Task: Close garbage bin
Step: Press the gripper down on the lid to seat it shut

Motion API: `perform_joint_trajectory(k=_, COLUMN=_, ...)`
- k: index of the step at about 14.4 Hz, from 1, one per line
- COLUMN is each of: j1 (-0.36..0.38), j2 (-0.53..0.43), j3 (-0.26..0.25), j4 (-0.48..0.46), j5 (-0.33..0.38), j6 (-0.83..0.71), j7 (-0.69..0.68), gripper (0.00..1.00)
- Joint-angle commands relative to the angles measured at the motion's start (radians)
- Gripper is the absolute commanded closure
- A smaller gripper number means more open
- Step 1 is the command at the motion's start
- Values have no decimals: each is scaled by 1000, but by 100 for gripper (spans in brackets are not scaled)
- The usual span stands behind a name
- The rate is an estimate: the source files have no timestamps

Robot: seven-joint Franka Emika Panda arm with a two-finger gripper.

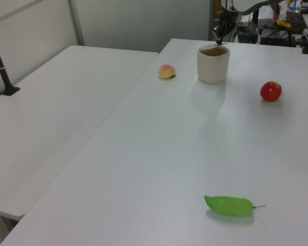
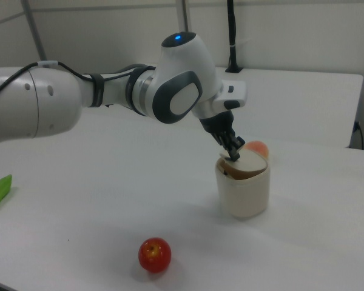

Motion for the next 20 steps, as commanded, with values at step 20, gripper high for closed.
perform_joint_trajectory(k=20, j1=15, j2=41, j3=-2, j4=-32, j5=-14, j6=-5, j7=21, gripper=100)
